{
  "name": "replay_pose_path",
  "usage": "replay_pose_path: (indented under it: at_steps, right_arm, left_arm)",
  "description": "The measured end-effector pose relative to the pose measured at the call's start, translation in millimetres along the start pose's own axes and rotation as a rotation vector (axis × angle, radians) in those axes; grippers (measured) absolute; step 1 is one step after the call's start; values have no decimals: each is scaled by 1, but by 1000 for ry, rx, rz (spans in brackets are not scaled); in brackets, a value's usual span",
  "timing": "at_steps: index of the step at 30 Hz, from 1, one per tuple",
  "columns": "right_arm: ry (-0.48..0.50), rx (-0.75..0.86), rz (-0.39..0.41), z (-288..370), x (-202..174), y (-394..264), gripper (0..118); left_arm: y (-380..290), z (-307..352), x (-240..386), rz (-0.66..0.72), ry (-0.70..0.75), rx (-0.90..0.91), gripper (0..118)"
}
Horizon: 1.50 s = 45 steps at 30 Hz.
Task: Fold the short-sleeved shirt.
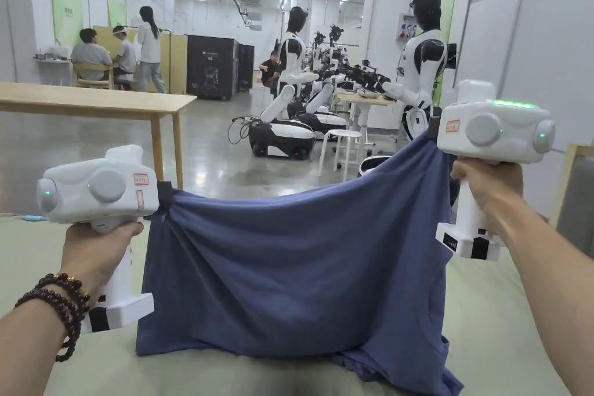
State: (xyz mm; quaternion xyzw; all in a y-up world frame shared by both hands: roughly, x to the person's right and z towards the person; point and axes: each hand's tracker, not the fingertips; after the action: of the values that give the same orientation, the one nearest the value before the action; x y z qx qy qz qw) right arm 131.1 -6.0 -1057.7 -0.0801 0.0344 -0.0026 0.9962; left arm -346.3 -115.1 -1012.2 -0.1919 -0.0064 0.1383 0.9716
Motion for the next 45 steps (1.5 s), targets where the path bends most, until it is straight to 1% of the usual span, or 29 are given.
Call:
replay_pose_path:
  at_steps: [3,6,7,8,9,10,12,13,14,16,18,20,21,24,25,26,28,30,32,34,35,39,41,43,44,45]
  right_arm:
    - [17,-10,13,11,-1,-4,0]
    - [28,-43,5,43,4,-12,0]
    - [45,-67,5,57,6,-15,0]
    - [65,-85,29,72,10,-19,0]
    - [61,-80,67,88,12,-25,0]
    - [61,-97,97,104,14,-30,0]
    - [98,-95,91,139,21,-44,0]
    - [112,-115,91,162,24,-53,0]
    - [146,-119,88,182,28,-65,0]
    - [169,-134,107,224,33,-91,0]
    - [190,-185,140,262,36,-120,0]
    - [226,-253,163,298,41,-153,0]
    - [234,-292,166,313,43,-166,0]
    - [253,-424,189,354,48,-213,0]
    - [246,-460,196,365,49,-228,0]
    - [243,-508,213,374,50,-242,1]
    - [242,-585,247,391,53,-270,1]
    - [262,-659,278,404,55,-292,1]
    - [264,-725,320,418,56,-312,1]
    - [269,-786,354,424,55,-328,1]
    - [270,-815,362,428,56,-337,1]
    - [274,-882,396,426,50,-359,1]
    - [256,-888,392,421,48,-365,1]
    - [243,-896,371,420,50,-367,2]
    - [243,-890,359,420,50,-367,7]
    - [252,-874,341,421,51,-366,28]
  left_arm:
    - [-2,9,2,-5,-14,0,7]
    - [-4,30,4,-33,-26,-17,7]
    - [-9,42,5,-45,-36,-9,7]
    - [-16,56,3,-47,-68,3,7]
    - [-24,69,2,-40,-99,-7,7]
    - [-34,81,1,-38,-99,-12,7]
    - [-54,105,-2,-53,-112,-41,7]
    - [-69,121,-8,-49,-120,-40,7]
    - [-81,135,-11,-48,-125,-56,7]
    - [-110,164,-19,-41,-126,-60,7]
    - [-140,186,-28,-29,-119,-93,7]
    - [-176,213,-34,-29,-124,-121,7]
    - [-192,223,-36,-48,-115,-183,7]
    - [-241,255,-43,-85,-91,-269,7]
    - [-255,264,-47,-68,-92,-282,7]
    - [-267,273,-50,-58,-91,-298,7]
    - [-291,291,-59,10,-102,-338,7]
    - [-309,304,-66,39,-101,-349,7]
    - [-327,312,-69,37,-98,-401,7]
    - [-340,314,-71,1,-78,-447,7]
    - [-345,315,-72,-15,-68,-463,7]
    - [-357,312,-86,15,-87,-453,7]
    - [-357,313,-87,33,-92,-451,7]
    - [-358,314,-86,29,-90,-441,7]
    - [-357,315,-86,28,-90,-436,15]
    - [-357,315,-87,28,-91,-434,30]
